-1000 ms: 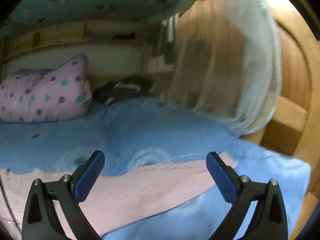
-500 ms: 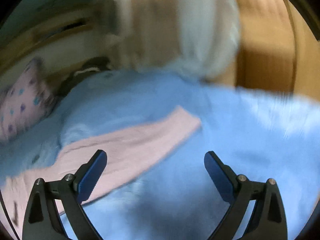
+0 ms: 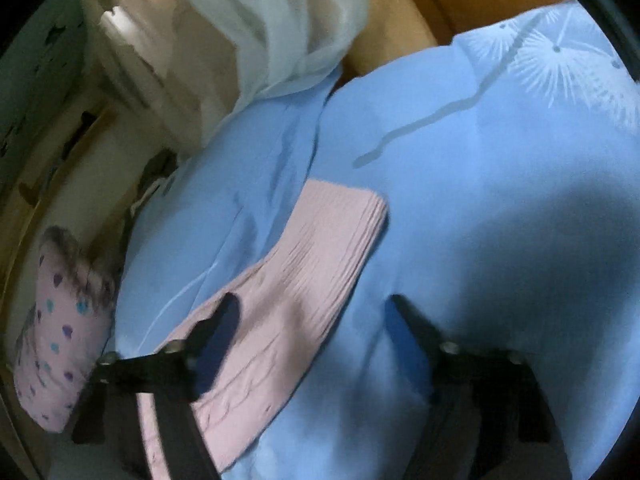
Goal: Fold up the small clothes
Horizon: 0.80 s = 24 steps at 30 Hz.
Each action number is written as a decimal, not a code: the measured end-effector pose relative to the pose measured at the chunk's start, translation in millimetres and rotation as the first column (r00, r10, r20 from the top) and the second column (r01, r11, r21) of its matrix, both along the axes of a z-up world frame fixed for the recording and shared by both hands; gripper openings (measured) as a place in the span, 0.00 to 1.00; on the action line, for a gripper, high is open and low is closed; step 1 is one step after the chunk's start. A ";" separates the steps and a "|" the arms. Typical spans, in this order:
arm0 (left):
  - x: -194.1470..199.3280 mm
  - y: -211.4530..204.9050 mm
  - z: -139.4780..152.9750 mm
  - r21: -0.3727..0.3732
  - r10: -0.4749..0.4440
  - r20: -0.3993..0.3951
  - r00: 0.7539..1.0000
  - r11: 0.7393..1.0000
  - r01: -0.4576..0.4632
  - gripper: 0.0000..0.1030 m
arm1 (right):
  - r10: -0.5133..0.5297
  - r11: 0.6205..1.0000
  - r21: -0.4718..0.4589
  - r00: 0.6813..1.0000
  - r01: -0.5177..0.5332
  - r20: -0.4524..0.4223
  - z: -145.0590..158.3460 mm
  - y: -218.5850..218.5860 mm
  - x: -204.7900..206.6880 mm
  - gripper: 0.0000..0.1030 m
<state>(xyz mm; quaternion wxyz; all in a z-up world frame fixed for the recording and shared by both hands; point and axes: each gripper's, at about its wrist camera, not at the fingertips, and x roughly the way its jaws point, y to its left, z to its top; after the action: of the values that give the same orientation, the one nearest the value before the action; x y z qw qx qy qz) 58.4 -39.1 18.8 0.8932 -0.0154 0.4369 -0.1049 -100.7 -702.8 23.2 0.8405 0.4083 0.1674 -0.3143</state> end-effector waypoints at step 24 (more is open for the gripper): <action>2.8 0.0 1.2 0.023 -0.013 -0.007 1.000 1.000 0.013 0.21 | 0.641 0.542 -0.390 0.667 -0.744 -0.380 51.1 331.4 71.4 0.07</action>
<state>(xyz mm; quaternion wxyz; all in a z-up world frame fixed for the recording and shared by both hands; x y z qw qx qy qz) 61.3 -39.1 20.0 0.8912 -0.0025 0.4410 -0.1056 -29.3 -371.3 74.2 0.9513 0.0351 0.3052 -0.0250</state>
